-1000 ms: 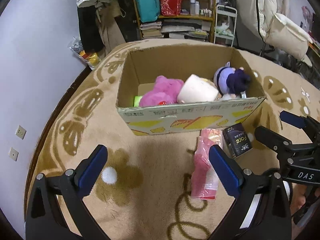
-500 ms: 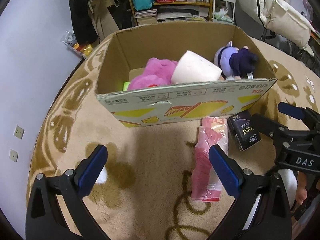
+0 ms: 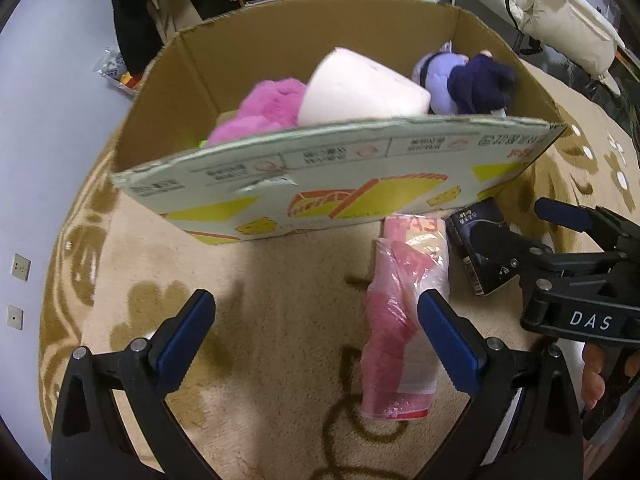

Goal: Organize soft objects
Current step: 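Withdraw both open tools and move them toward the two tissue packs, then grasp the pink tissue pack with the left tool while the right tool grasps the black Face tissue pack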

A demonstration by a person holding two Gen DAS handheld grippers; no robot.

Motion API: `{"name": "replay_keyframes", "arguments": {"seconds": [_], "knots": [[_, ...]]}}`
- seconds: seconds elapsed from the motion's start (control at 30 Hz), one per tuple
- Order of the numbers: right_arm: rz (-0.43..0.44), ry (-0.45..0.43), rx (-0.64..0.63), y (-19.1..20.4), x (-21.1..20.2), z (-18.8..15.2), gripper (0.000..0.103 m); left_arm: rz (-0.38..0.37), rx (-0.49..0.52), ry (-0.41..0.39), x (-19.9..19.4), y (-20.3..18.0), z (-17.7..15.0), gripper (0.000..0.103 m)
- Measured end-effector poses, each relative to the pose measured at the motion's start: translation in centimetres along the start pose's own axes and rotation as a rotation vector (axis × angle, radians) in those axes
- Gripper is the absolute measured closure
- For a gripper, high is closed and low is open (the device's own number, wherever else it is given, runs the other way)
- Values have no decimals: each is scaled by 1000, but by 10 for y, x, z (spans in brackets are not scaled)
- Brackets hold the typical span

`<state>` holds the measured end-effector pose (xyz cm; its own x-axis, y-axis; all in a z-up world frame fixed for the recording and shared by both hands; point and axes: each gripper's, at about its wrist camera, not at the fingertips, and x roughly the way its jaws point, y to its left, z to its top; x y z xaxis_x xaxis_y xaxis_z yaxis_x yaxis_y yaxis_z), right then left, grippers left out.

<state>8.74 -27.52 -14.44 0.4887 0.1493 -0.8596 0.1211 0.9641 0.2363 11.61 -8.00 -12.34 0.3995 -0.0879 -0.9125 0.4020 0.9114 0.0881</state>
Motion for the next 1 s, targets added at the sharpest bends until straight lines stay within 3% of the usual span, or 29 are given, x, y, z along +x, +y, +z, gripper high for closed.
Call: {"name": "replay_keyframes", "arguments": {"seconds": [0.27,0.6,0.7,1.0], "knots": [[-5,39,24,-10,16,6,1,-68,33,17,12,-13,1,2],[-6,41,26,-17,22,8,1,-86,87,57,27,-34,-1,2],[1,41,26,-17,23,8,8,-79,115,72,31,-42,-2,3],[-10,47,4,-10,22,7,15,-51,145,98,42,-59,-5,2]]}}
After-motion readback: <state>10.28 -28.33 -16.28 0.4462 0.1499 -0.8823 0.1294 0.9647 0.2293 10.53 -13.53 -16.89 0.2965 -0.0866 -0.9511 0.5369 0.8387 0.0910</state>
